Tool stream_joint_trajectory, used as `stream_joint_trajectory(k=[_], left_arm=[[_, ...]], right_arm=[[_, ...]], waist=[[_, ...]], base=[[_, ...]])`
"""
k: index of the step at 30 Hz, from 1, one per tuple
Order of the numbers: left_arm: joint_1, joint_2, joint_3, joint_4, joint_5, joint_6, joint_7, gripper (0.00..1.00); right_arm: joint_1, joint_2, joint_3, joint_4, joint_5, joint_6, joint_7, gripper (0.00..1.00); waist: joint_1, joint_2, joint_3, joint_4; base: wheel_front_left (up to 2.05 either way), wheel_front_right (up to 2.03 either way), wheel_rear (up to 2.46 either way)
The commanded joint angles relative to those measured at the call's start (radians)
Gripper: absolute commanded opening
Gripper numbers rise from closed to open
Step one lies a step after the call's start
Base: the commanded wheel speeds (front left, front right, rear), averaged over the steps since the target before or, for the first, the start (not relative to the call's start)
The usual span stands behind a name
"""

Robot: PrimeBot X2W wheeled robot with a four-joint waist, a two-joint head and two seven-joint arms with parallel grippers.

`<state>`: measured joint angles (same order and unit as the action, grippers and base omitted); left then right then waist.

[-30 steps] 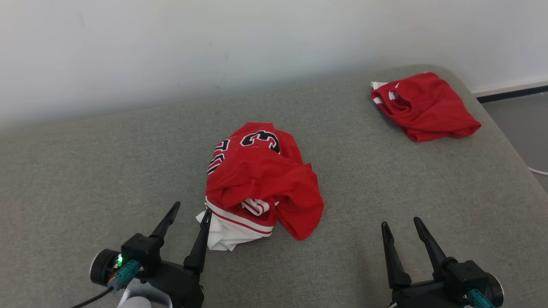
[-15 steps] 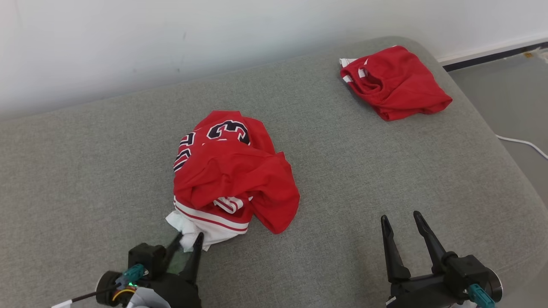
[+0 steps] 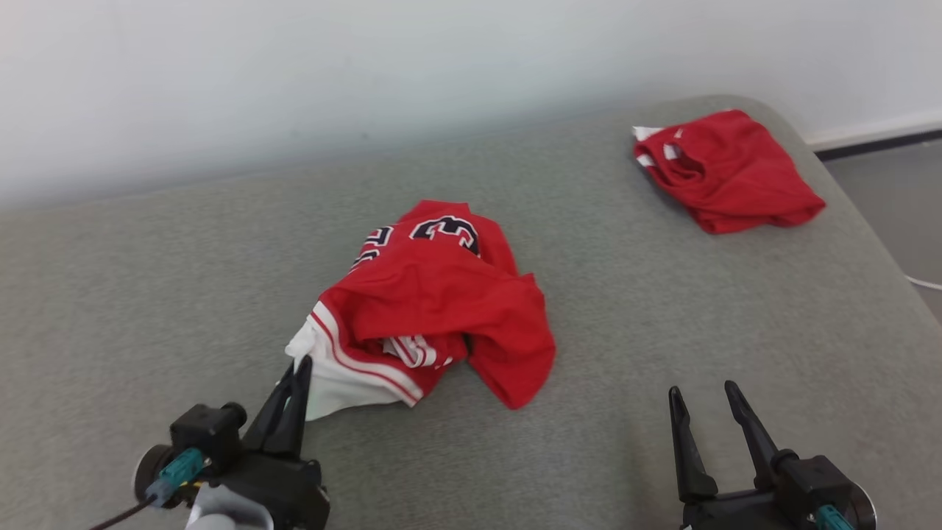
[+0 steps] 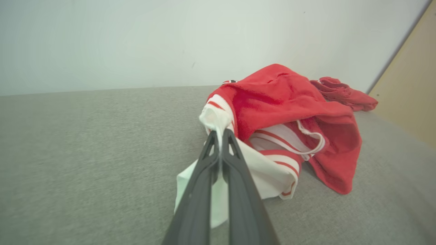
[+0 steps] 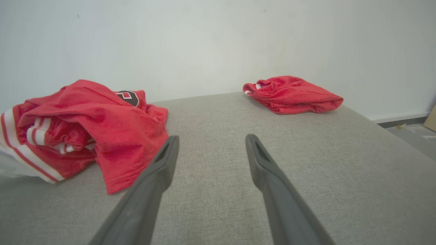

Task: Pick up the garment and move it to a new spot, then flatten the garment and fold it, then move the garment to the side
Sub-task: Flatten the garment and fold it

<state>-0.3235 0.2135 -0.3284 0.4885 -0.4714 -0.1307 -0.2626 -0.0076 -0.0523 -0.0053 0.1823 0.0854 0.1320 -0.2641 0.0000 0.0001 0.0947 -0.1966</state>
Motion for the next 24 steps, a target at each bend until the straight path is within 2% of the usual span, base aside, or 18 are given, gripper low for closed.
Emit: stream_joint_trajectory(k=[1,6,11,16,23,24], left_arm=[[0.043,0.013,0.022,-0.041,0.027,0.008,-0.003,0.0],[0.155,0.039,0.073,-0.158,0.061,0.038,-0.003,0.0],[0.274,0.028,0.08,-0.212,0.044,0.057,-0.003,0.0],[0.361,0.007,0.071,-0.181,0.029,0.071,-0.002,0.0],[0.359,-0.014,0.09,-0.164,0.024,0.045,-0.003,0.0],[0.351,-0.016,0.098,-0.172,0.035,0.044,-0.003,0.25]], right_arm=[[0.014,0.003,-0.001,0.001,0.009,-0.003,0.0,1.0],[0.026,0.003,0.003,0.001,0.013,-0.003,0.0,1.0],[0.022,0.003,0.005,0.006,0.019,-0.003,0.0,1.0],[0.02,0.003,0.011,0.014,0.022,-0.003,0.0,1.0],[0.027,0.004,0.004,0.021,0.016,-0.003,0.0,1.0],[0.028,0.004,0.003,0.023,0.015,-0.003,0.0,1.0]], waist=[[0.0,-0.0001,-0.035,0.072],[0.0,-0.0001,-0.048,0.154],[0.0,-0.0001,-0.04,0.214],[0.0,-0.0001,-0.044,0.236],[0.0,-0.0001,-0.057,0.245],[0.0,-0.0001,-0.059,0.246]], base=[[0.0,0.0,0.0],[0.0,0.0,0.0],[0.0,0.0,0.0],[0.0,0.0,0.0],[0.0,0.0,0.0],[0.0,0.0,0.0]])
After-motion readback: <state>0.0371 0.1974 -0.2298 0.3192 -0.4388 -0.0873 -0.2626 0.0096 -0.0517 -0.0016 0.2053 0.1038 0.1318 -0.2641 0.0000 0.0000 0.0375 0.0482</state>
